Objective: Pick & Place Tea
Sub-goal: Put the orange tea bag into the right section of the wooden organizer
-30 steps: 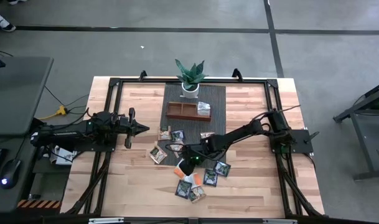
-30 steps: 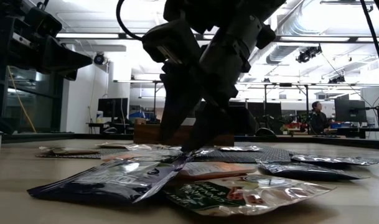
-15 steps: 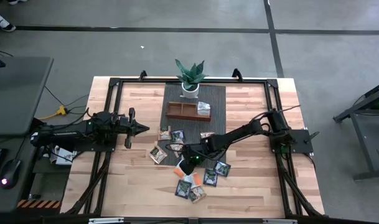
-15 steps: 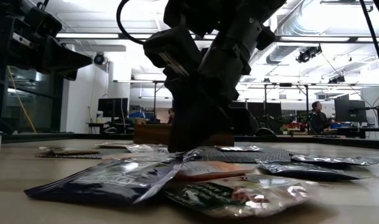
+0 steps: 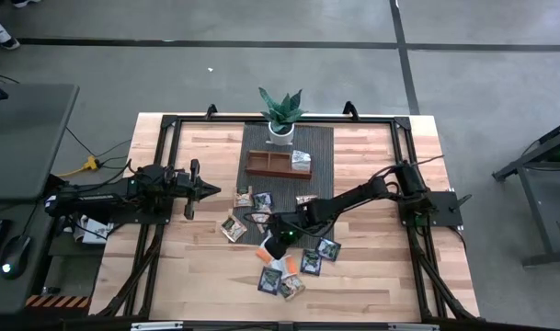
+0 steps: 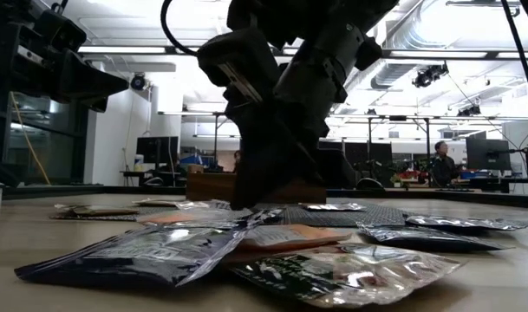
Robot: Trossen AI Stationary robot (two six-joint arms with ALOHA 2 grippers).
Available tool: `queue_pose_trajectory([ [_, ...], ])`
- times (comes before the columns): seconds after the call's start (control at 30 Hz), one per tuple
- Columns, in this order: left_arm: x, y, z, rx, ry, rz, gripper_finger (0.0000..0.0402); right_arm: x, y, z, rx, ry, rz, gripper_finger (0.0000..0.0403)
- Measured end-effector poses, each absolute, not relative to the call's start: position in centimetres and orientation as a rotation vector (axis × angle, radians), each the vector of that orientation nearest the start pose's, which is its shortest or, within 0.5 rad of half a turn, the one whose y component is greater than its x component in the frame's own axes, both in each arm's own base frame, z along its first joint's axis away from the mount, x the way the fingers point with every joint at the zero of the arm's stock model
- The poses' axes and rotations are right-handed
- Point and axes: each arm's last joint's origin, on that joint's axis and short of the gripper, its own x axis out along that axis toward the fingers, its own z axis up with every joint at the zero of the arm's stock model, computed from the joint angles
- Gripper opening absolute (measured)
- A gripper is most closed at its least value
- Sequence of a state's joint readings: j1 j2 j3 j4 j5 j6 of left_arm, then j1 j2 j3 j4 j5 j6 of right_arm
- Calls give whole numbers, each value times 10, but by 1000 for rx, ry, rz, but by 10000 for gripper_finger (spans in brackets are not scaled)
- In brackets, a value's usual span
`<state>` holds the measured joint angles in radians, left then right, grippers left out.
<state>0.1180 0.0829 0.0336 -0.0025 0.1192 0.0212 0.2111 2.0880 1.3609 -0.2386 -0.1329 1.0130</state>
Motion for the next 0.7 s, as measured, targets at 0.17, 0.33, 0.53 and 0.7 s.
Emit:
queue_pose_trajectory([
  [0.17, 101, 8, 168, 15, 51, -2, 1, 424, 95, 152, 852, 1017, -168, 1],
  [0.33, 101, 8, 168, 15, 51, -2, 1, 427, 95, 176, 792, 1018, -175, 1],
  [0.53, 101, 8, 168, 15, 52, -2, 1, 428, 92, 201, 668, 1058, -247, 1],
  [0.7, 101, 8, 168, 15, 52, -2, 1, 424, 88, 216, 539, 1098, -336, 0],
])
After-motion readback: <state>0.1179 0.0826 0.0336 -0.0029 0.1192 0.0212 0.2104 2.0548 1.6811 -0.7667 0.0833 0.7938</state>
